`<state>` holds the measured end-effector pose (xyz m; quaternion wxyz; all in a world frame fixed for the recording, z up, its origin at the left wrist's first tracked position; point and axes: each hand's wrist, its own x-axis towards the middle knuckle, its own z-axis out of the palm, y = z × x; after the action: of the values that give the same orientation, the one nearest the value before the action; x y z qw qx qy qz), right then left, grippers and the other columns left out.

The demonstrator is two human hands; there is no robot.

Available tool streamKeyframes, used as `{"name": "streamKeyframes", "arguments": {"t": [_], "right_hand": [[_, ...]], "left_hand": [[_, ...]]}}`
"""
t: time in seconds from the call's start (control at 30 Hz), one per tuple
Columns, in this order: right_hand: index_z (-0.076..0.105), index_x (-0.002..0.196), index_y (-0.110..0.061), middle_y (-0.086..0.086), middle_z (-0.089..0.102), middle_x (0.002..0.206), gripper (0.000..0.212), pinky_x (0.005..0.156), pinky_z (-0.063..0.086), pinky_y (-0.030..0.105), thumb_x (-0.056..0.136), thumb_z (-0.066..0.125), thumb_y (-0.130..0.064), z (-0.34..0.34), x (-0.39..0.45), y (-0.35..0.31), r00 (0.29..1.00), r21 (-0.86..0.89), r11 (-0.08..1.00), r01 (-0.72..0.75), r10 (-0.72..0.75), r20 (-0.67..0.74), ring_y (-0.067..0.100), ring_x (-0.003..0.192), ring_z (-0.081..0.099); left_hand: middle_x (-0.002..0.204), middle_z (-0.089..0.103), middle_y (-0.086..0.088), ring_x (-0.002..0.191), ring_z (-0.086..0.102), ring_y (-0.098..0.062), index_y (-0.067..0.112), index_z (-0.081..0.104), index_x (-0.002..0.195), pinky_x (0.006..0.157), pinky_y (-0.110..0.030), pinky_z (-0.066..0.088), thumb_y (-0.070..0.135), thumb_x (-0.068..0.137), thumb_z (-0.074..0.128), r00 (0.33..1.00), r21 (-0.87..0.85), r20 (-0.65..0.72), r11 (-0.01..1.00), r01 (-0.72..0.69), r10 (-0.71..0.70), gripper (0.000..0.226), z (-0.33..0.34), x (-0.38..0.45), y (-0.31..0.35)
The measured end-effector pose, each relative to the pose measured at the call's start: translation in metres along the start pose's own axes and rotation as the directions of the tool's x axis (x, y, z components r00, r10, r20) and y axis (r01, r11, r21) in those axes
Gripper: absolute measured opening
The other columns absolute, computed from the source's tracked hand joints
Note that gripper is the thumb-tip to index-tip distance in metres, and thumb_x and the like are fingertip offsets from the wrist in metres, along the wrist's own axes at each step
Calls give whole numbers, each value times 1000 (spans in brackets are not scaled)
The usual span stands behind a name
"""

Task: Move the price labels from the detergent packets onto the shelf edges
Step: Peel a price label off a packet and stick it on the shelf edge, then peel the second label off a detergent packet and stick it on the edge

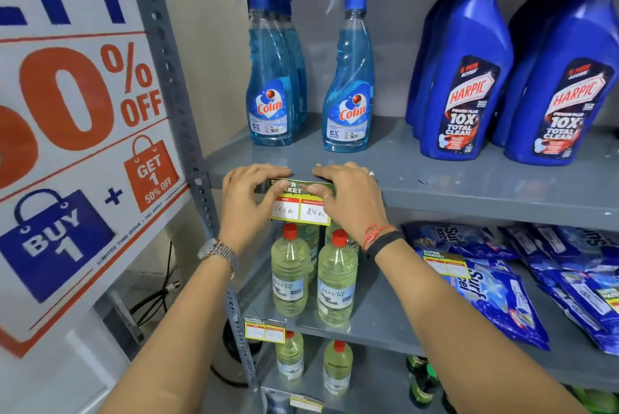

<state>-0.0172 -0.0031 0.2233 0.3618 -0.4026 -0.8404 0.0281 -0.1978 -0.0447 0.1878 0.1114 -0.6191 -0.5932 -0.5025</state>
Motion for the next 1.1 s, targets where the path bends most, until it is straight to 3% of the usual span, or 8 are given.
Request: {"name": "streamKeyframes", "arguments": {"t": [0.33,0.47,0.57,0.67,0.73,0.9,1.0,1.1], "right_hand": [[56,117,-15,14,67,102,43,80,47,40,78,53,5,-6,-4,1,991,-106,991,86,-74,109,32,100,55],[51,122,-10,17,64,111,55,86,49,43,72,46,12,-15,-7,1,982,-145,982,117,-93,164,36,106,54],[49,127,-7,16,56,132,55,102,42,43,75,43,12,-19,-18,6,979,-64,985,163,-154,132,31,124,48],[49,129,-7,8,47,144,57,110,34,34,75,44,7,-26,-58,43,974,25,973,228,-227,-16,21,135,38],[55,124,-10,4,52,139,51,104,39,36,74,48,2,-28,-95,80,956,25,959,283,-280,-84,21,130,44],[57,121,-15,0,61,129,52,96,47,39,72,50,-3,-40,-168,194,990,91,995,33,-45,137,22,118,50],[57,120,-20,8,66,112,49,83,52,38,76,49,-2,-50,-191,269,963,33,981,-192,181,198,27,106,56],[57,121,-20,16,63,108,43,81,53,40,82,48,-4,-57,-204,329,890,2,924,-382,367,270,33,97,60]], "left_hand": [[117,64,15,110,59,-18,27,65,115,99,-34,34,8,87,62,995,-7,93,999,-32,33,35,-11,-3,-4],[114,65,23,105,62,-11,40,60,112,100,-33,45,-1,85,60,997,-73,72,997,-32,37,49,-7,-3,1],[118,59,27,107,57,-1,42,52,120,97,-16,43,6,89,57,977,-188,-211,982,-22,-18,48,7,-18,11],[121,53,2,114,53,-19,24,49,124,104,-33,41,2,92,50,795,-365,-562,931,10,-229,38,59,-60,32],[117,50,-6,110,50,-18,17,47,120,100,-33,40,-4,89,46,715,-474,-585,877,79,-381,38,101,-94,54],[98,52,16,84,53,17,6,52,115,82,-9,41,-8,90,43,659,-605,-261,651,458,-706,29,201,-152,119],[99,61,-2,75,59,18,-8,52,119,79,-5,45,-11,93,44,658,-574,87,502,647,-748,28,257,-156,144],[115,58,-13,71,60,13,-14,55,118,72,-4,46,-8,92,48,625,-420,274,494,762,-731,28,299,-154,158]]}}
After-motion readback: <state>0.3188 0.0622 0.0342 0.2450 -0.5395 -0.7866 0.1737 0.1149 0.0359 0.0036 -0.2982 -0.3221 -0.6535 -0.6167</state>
